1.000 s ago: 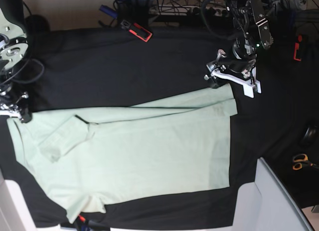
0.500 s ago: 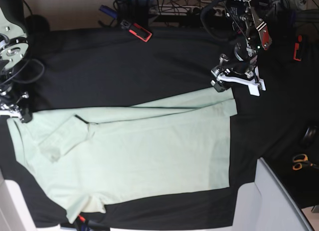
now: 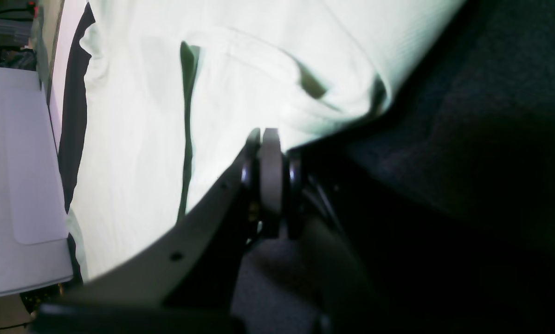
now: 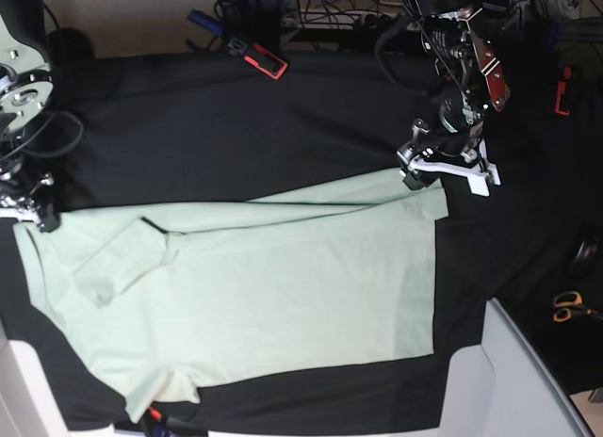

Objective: Fold the T-shirt properly
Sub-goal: 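Slide the shirt back across the table with both grippers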

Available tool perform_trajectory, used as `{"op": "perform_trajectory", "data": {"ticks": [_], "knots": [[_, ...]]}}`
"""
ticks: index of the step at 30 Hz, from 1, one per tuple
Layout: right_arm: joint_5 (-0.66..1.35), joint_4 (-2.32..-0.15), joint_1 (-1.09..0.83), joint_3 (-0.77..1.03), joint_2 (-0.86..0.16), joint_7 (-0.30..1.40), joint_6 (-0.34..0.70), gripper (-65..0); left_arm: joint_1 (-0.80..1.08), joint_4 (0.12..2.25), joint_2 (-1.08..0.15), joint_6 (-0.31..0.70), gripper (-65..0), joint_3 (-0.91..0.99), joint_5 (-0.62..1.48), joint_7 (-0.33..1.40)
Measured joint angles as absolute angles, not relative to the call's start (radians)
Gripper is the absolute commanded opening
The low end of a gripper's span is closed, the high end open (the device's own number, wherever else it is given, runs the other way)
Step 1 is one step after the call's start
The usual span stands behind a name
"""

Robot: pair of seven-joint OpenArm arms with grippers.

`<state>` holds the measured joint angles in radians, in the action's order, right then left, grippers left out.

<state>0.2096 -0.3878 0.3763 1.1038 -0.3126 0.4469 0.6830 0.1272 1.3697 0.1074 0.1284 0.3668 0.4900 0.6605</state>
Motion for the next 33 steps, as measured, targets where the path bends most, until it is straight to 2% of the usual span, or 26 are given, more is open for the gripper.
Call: {"op": "perform_trajectory", "data": {"ticks": [7,9,11,18,21,23,26,33], "knots": [[0.21,-0.388,0.376,1.104,-0.313,0.447,0.683,-65.0,0.117,1.365,0.114,0.128,-29.1,0.367,0.487,0.66],[0.21,-0.388,0.376,1.104,-0.313,0.447,0.683,-65.0,0.117,1.365,0.116,0.128,-37.3,0.367,0.485,0.661],[0.21,-0.388,0.377,1.104,-0.313,0.447,0.683,-65.0,0.118,1.361,0.117,0.126,-48.7,0.367,0.485,0.671],[0.21,-0.388,0.376,1.104,-0.313,0.447,0.683,-65.0,0.12,1.358,0.119,0.125,-51.7,0.367,0.483,0.675],[0.21,-0.388,0.376,1.104,-0.313,0.447,0.683,-65.0,0.12,1.358,0.119,0.124,-57.9,0.367,0.482,0.68],[0.21,-0.388,0.375,1.081,-0.313,0.446,0.683,-65.0,0.12,1.356,0.119,0.124,-65.0,0.366,0.482,0.682],[0.211,-0.388,0.374,1.006,-0.314,0.445,0.681,-65.0,0.12,1.355,0.119,0.124,-65.0,0.366,0.483,0.687],[0.214,-0.388,0.375,1.001,-0.313,0.445,0.681,-65.0,0.139,1.357,0.116,0.125,-65.0,0.366,0.49,0.683]]}}
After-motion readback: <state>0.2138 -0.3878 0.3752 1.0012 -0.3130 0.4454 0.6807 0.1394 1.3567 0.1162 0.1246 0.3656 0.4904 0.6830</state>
